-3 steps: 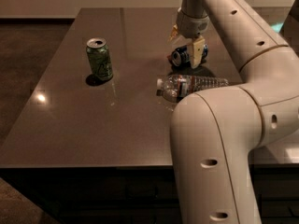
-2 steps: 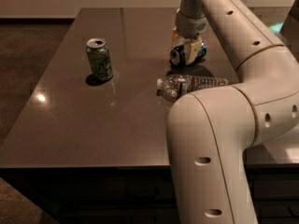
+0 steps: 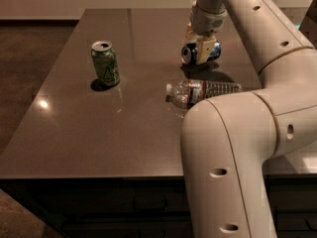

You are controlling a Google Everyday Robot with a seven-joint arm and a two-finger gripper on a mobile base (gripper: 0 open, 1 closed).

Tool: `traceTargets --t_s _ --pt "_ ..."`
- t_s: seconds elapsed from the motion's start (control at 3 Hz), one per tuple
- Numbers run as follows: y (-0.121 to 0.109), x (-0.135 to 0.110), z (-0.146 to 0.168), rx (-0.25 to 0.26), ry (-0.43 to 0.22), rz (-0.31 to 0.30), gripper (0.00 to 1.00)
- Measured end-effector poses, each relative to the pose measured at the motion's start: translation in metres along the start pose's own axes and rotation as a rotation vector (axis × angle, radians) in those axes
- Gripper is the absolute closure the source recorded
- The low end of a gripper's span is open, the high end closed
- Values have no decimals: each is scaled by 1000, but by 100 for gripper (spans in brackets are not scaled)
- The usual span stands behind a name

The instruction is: Place pepsi can upright

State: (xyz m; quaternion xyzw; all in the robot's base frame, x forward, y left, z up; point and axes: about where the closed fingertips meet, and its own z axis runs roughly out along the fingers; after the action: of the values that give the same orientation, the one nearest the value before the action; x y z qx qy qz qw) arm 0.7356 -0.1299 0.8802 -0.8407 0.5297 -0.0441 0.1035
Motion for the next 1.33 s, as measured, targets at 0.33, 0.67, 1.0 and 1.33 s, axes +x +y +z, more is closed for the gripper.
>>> traceTargets --t_s 0.33,0.67,1.0,1.33 --pt "3 -13 -21 46 -89 105 100" --pt "9 -46 -46 83 -263 225 100" --pt "13 -69 -55 82 -384 302 100" --pt "11 -86 -63 93 -507 408 100"
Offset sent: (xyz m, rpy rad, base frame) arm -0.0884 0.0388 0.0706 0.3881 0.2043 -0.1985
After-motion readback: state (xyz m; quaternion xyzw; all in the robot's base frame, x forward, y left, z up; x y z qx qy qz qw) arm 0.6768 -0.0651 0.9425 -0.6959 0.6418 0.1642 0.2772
